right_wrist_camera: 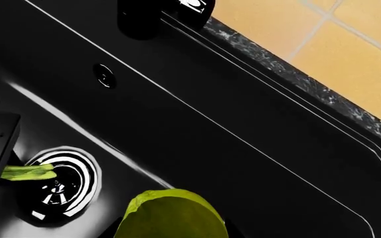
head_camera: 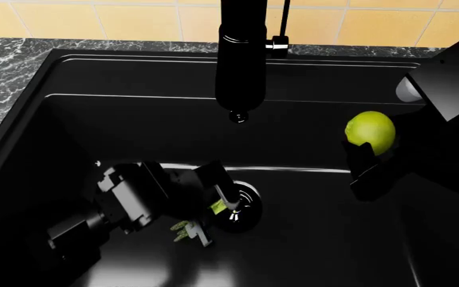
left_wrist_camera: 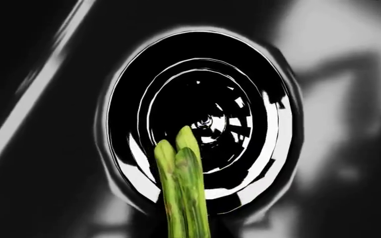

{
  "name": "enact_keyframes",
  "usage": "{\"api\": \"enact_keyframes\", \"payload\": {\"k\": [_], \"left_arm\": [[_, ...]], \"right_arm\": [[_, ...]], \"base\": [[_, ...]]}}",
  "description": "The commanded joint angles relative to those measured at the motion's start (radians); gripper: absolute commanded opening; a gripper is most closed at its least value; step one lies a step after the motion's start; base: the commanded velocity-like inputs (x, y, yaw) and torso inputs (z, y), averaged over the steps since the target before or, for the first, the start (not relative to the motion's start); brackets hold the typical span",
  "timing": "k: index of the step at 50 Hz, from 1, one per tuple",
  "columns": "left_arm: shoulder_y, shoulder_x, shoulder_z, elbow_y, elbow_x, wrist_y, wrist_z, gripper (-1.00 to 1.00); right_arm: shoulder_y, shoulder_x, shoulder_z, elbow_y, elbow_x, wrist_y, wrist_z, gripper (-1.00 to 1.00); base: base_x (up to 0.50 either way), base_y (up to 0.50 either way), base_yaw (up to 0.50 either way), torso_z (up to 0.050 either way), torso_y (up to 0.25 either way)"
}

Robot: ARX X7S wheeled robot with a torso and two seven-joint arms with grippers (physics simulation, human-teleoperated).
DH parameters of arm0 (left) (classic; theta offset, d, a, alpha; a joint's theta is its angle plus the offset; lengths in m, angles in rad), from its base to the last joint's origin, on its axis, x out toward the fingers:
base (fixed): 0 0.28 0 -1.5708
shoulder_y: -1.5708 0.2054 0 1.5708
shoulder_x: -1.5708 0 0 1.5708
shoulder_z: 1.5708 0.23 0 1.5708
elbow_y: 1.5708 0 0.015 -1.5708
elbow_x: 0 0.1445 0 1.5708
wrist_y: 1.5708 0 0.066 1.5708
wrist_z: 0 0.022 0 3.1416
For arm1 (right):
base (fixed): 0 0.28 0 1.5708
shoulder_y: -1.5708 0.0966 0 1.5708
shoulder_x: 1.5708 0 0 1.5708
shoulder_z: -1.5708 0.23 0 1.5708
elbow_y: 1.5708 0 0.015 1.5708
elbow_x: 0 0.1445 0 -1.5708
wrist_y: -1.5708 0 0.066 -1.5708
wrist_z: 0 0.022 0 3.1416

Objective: Pick up the fruits and vegetables and place them in the sink. Turn on the sink faucet to wash them. Then turn the sink off and put them in the tray.

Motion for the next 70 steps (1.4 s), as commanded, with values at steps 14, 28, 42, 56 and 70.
{"api": "enact_keyframes", "payload": {"k": [14, 28, 42, 56, 70], "left_arm": [[0.013, -0.111, -0.028, 0.269, -0.078, -0.104, -0.141, -1.00], [-0.011, -0.213, -0.070, 0.520, -0.123, -0.216, -0.297, -1.00], [-0.002, -0.290, -0.152, 0.682, -0.192, -0.288, -0.440, -1.00], [-0.024, -0.322, -0.197, 0.773, -0.246, -0.344, -0.501, -1.00], [-0.022, -0.373, -0.290, 0.866, -0.323, -0.423, -0.655, -1.00]], "right_arm": [[0.033, -0.013, -0.005, 0.006, -0.012, 0.006, -0.009, -1.00], [0.053, -0.059, -0.019, 0.034, -0.063, 0.008, -0.045, -1.00], [0.066, -0.112, -0.039, 0.074, -0.132, 0.001, -0.086, -1.00], [0.067, -0.140, -0.051, 0.093, -0.186, -0.019, -0.123, -1.00], [0.081, -0.184, -0.071, 0.134, -0.277, -0.048, -0.167, -1.00]], "base": [[0.00, 0.00, 0.00, 0.000, -0.001], [0.00, 0.00, 0.00, -0.006, 0.186], [0.00, 0.00, 0.00, -0.009, 0.250], [0.00, 0.00, 0.00, -0.009, 0.250], [0.00, 0.00, 0.00, -0.006, 0.192]]}}
